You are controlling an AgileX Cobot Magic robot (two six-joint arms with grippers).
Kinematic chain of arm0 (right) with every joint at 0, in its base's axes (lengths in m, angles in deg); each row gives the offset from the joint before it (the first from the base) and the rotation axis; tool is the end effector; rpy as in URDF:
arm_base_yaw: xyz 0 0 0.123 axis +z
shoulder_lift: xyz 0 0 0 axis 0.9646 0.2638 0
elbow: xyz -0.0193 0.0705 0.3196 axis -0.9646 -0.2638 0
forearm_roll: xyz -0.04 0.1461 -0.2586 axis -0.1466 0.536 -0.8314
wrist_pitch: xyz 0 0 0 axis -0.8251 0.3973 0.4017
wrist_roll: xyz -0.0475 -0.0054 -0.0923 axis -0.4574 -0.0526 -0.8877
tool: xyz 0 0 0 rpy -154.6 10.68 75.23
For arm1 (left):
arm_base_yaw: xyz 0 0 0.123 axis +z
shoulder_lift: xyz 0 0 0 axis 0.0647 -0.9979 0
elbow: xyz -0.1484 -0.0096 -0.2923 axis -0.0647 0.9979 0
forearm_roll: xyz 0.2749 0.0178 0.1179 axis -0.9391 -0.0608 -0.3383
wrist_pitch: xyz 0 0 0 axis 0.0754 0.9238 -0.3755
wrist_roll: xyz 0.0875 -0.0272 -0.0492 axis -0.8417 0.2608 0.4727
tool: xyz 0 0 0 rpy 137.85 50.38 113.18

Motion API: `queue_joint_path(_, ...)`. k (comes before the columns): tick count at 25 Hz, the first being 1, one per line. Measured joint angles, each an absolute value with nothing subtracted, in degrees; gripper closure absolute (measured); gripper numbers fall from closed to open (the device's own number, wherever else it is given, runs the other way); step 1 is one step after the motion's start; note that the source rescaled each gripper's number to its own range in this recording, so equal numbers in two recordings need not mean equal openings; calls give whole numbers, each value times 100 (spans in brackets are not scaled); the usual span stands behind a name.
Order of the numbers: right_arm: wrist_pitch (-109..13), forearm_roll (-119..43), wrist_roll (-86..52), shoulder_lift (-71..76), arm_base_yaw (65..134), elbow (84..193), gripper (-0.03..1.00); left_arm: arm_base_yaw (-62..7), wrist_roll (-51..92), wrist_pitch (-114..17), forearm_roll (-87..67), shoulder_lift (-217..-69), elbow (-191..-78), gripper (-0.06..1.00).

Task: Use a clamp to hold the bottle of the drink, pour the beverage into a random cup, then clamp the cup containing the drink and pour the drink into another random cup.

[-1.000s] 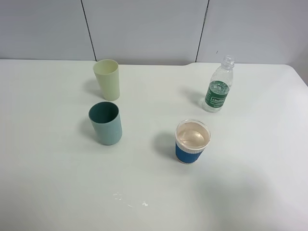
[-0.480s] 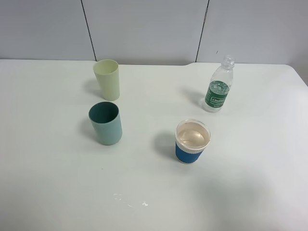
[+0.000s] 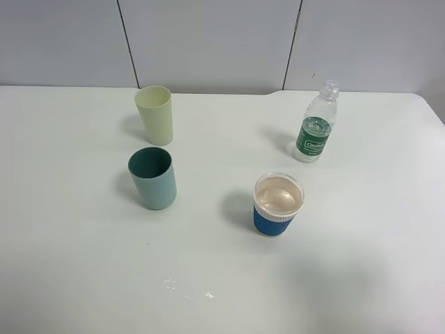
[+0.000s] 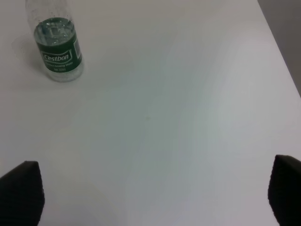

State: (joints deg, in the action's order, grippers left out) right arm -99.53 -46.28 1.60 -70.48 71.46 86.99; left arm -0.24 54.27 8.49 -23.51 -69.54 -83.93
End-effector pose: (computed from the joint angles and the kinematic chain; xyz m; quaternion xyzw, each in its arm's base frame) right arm 0.0061 -0.0004 0.2948 -0.0051 0.8517 -0.0327 0.5230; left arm 0.0048 0.0002 0.2965 -0.0257 0.8495 0.0159 0.5267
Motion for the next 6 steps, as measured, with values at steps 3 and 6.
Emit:
queue_joint_path(3, -9953, -4628, 160, -7048, 7146, 8699, -3, -24, 5427, 849, -2351, -6954, -8393, -6)
queue_joint_path(6, -9953, -4628, 160, -7048, 7146, 8699, -3, -24, 5393, 849, -2351, -6954, -8393, -6)
